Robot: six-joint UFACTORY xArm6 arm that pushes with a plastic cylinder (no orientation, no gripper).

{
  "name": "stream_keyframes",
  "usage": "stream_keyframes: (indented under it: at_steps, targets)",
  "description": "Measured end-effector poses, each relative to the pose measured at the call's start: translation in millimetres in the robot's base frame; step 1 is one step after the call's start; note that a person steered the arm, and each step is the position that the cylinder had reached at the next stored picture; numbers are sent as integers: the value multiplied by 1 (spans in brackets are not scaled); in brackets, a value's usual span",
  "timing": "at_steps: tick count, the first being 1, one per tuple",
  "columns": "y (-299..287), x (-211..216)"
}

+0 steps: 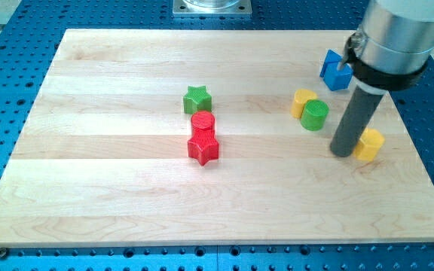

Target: Adjust the green blocks at the top of the red circle in a vertical line

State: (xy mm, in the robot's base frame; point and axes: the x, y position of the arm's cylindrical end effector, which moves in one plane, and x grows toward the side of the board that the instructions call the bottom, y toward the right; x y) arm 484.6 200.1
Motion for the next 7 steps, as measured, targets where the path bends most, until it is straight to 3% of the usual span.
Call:
stream_keyframes:
  at_steps: [3,5,7]
  targets:
    - [-17,-71]
    - [-78,-74]
    - [-60,-65]
